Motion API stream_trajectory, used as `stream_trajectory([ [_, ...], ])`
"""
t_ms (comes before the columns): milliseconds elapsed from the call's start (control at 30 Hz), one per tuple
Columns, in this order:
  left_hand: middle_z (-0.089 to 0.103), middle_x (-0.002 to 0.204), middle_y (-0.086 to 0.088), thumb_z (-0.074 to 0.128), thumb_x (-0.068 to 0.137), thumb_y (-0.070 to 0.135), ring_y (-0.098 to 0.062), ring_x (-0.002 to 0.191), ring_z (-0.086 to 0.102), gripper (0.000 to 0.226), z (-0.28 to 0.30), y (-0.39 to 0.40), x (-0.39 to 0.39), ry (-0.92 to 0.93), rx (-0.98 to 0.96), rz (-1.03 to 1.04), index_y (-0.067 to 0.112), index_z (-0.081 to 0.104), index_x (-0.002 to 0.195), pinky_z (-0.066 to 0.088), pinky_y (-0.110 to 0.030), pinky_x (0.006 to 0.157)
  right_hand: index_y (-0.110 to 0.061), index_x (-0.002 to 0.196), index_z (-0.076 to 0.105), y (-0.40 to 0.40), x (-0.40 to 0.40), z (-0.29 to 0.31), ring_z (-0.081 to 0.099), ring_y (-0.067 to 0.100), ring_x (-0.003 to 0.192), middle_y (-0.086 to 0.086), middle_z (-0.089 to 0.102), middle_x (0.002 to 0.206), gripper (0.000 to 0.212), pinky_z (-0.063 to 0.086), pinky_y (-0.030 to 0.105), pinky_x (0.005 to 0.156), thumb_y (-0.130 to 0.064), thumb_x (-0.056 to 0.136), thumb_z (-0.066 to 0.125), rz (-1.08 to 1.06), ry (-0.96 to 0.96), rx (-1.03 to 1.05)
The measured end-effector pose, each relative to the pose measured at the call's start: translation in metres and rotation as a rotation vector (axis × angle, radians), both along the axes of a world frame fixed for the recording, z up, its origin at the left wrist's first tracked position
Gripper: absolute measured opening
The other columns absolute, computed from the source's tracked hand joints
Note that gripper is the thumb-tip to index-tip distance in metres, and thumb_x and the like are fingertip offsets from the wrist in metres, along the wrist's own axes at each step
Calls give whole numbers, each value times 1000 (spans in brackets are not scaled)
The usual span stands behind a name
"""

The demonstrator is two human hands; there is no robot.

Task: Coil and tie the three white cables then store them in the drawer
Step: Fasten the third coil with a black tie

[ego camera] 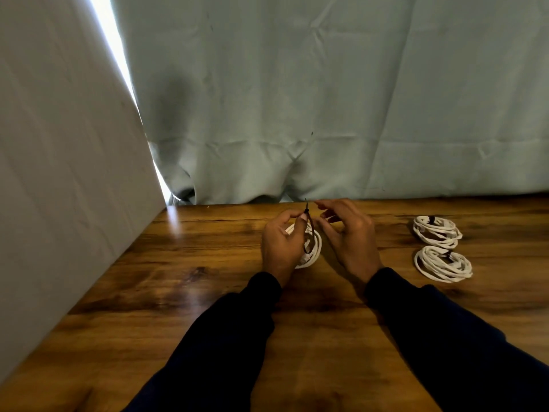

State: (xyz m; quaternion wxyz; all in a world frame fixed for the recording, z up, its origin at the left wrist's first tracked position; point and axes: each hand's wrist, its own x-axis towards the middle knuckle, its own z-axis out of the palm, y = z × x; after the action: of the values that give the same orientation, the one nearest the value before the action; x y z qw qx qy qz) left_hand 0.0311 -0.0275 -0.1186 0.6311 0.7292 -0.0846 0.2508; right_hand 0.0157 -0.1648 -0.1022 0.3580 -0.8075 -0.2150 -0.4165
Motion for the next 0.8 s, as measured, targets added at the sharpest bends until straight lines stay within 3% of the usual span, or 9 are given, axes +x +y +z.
stream_trajectory([
  [100,75,85,-6,66,96,15,-9,72,68,10,8,2,-4,118,-145,-171,9,74,99,52,-22,64,-18,107,74,3,-5,9,67,3,92,-8,73,101,15,57,24,79,-23,96,65,82,283,248],
  [200,70,81,-11,65,96,17,-7,54,60,18,14,5,-10,259,-244,-368,3,70,106,42,-17,44,-1,102,74,4,-9,24,73,12,85,8,77,94,26,56,21,71,-24,99,62,411,659,578],
  [267,63,77,-17,64,97,22,-11,43,47,21,12,7,-7,281,-209,-411,3,69,106,30,-17,36,3,104,73,1,-6,28,73,20,85,17,76,97,28,59,27,75,-23,96,65,507,767,660],
  [367,61,75,-17,63,98,24,-11,40,39,22,10,9,-6,272,-187,-437,3,69,106,25,-18,35,-2,102,75,-4,2,29,71,20,84,15,76,94,24,58,31,82,-23,92,71,467,801,647],
  [433,65,75,-12,63,98,22,-9,39,40,19,11,9,-8,277,-187,-443,5,70,104,25,-18,35,-3,98,75,-5,3,34,71,15,75,9,76,88,19,58,25,71,-21,91,72,407,760,703],
  [533,52,61,-4,63,97,22,-9,37,32,12,16,4,-11,304,-182,-438,13,72,97,22,-19,35,-8,98,75,-8,4,56,74,17,74,5,76,95,18,57,25,61,-24,92,71,257,613,771],
  [633,53,58,0,61,98,22,-8,36,29,13,31,2,-12,322,-226,-413,16,72,97,22,-20,33,-15,102,75,-13,2,84,75,15,74,1,76,96,24,58,26,61,-35,89,74,201,563,599],
  [700,56,58,1,60,99,22,-7,36,33,13,47,1,-10,316,-269,-406,17,72,95,24,-20,32,-17,102,75,-17,0,104,74,11,76,-3,75,93,31,60,23,63,-42,84,78,171,644,472],
  [800,57,58,1,61,99,23,-8,37,32,15,78,-2,-12,292,-283,-382,19,73,91,24,-19,33,-10,99,77,-22,-1,128,76,14,80,3,77,92,31,62,25,70,-35,81,81,241,781,371],
])
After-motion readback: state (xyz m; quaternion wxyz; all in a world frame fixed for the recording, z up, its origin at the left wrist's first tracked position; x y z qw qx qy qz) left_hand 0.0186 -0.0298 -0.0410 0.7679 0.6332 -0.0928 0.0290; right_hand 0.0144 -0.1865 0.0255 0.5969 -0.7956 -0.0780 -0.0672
